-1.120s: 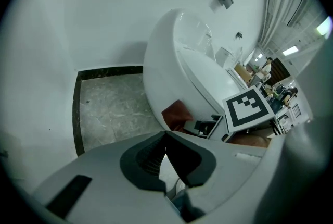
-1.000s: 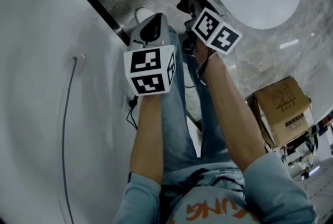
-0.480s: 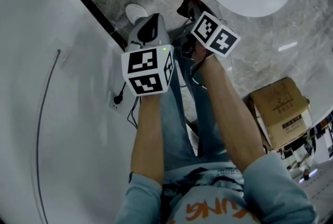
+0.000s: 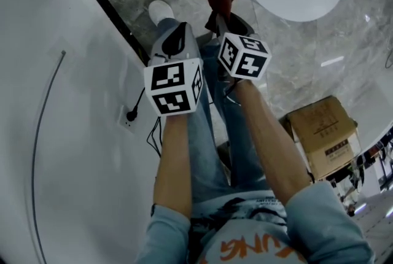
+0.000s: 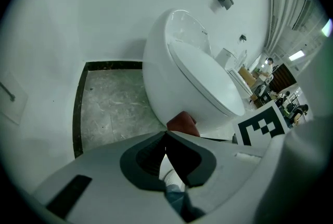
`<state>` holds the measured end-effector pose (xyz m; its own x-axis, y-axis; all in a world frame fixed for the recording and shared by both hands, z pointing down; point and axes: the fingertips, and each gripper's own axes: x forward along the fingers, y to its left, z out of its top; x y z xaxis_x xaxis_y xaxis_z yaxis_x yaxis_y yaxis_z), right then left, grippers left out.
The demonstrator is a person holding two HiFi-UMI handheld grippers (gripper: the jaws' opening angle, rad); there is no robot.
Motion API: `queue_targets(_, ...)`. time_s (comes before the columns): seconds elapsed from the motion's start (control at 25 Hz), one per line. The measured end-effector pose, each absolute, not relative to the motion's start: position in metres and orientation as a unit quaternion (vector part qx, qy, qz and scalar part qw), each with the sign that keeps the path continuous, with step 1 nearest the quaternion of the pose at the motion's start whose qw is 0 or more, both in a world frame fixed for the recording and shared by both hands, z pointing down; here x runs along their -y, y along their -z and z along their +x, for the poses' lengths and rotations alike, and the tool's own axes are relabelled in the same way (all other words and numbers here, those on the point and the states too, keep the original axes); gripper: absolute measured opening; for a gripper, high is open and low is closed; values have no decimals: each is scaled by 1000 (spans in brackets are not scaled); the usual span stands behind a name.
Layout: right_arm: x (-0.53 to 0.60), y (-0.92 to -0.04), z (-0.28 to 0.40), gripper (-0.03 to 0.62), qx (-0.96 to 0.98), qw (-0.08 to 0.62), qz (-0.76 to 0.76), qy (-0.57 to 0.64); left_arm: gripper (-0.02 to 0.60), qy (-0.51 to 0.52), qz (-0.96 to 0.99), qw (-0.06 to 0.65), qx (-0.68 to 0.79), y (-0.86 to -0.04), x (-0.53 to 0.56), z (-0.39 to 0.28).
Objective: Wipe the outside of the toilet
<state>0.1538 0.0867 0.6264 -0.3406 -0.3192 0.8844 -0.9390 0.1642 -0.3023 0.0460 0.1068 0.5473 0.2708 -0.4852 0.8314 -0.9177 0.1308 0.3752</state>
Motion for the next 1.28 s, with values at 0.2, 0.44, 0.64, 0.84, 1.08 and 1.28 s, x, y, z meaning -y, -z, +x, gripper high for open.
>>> queue_targets(0.2,-84,-628,110,69,707,359,420,-441,-2,-214,612,502,573,-550,-98,18)
queue_targets(0.44,-53,-634,61,69,717,362,409,-433,-2,-214,605,509,574,-554,-86,-21)
queue_targets(0.64,-12,-637,25,68,724,363,409,-421,-2,-217,601,518,569,-559,-73,-49)
queue_targets(0.84,31,-652,-6,68,713,368,422,-421,-2,-221,600,524,563,-566,-53,-80)
queue_targets(1.08,74,-673,-38,69,713,374,429,-410,-2,-218,599,527,562,-577,-32,-108)
queue_targets(1.28,98,-699,-34,68,683,373,460,-428,-2,-214,590,546,555,-595,-28,-116)
